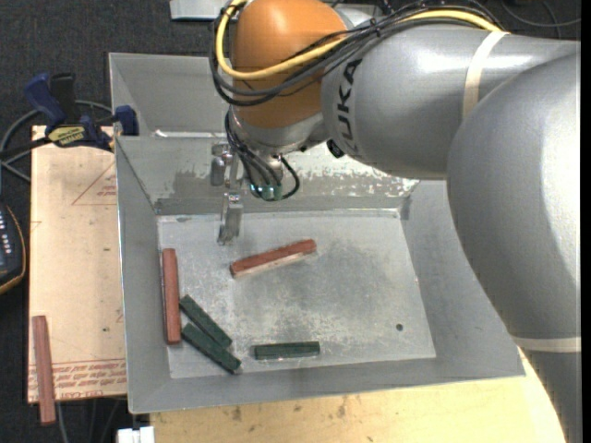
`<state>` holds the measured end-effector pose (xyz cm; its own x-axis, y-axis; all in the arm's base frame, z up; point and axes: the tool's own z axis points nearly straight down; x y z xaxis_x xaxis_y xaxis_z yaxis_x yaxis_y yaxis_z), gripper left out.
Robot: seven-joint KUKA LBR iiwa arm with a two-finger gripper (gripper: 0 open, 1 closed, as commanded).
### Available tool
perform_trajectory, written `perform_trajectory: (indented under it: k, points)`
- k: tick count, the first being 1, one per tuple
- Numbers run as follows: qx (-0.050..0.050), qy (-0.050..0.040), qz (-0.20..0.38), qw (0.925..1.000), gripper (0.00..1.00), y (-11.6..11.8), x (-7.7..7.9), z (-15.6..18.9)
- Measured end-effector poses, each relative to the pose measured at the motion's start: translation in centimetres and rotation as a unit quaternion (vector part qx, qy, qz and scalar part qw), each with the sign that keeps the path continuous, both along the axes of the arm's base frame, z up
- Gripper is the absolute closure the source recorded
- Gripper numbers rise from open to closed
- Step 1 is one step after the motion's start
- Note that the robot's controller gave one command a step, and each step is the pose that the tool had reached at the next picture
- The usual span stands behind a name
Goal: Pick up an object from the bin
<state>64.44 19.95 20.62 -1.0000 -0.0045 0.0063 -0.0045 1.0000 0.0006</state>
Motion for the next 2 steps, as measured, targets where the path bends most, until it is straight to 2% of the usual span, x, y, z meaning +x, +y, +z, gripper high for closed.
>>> perform_trajectory:
  k: [1,2]
  points:
    - [-0.001,-0.0003,0.069,0.9976,0.00,-10.14,-1.17,-14.10]
    - [0.001,-0.0052,0.070,0.9975,1.00,-9.74,-0.89,-13.44]
